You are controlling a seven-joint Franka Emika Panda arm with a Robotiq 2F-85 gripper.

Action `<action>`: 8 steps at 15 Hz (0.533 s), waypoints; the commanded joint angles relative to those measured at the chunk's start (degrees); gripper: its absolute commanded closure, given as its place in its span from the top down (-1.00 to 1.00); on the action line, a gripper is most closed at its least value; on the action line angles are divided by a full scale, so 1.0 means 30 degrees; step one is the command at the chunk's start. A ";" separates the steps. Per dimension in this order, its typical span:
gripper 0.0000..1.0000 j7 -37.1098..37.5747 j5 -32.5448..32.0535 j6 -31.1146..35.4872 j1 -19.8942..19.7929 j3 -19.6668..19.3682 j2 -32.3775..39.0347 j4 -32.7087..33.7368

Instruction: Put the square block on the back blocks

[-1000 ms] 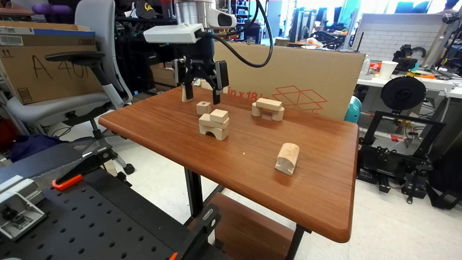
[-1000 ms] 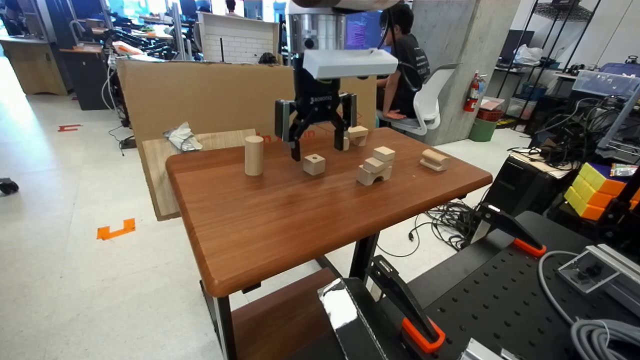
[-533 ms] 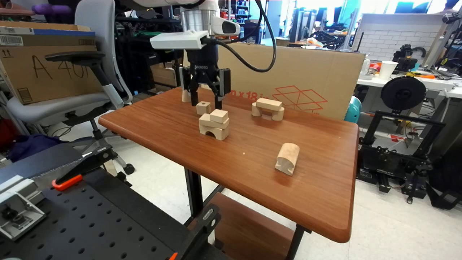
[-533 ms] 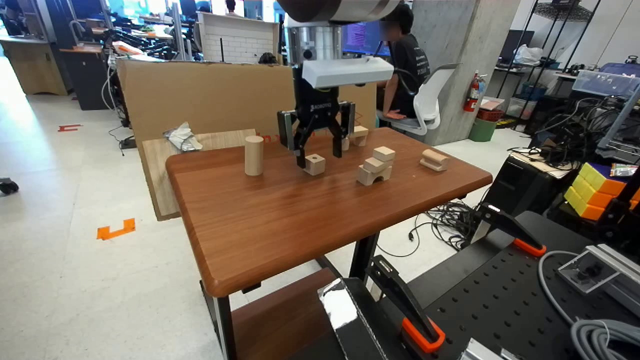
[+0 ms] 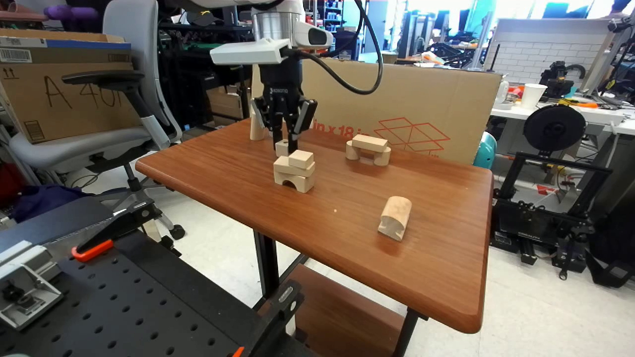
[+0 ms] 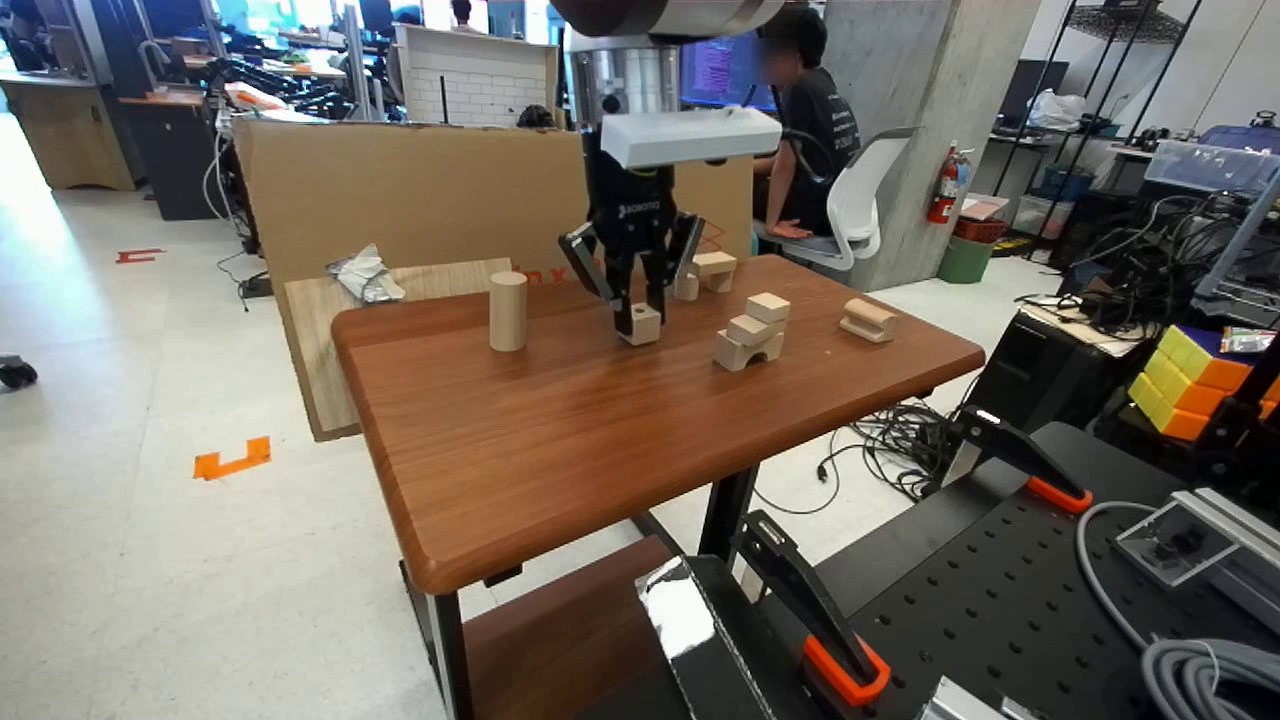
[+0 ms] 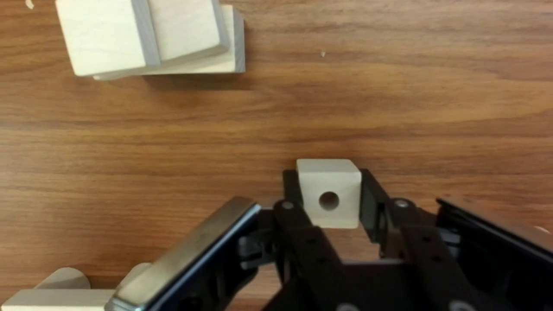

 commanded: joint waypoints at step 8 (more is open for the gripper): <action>-0.80 -0.0826 0.0543 -0.0243 -0.0532 -0.0008 -0.1757 0.1070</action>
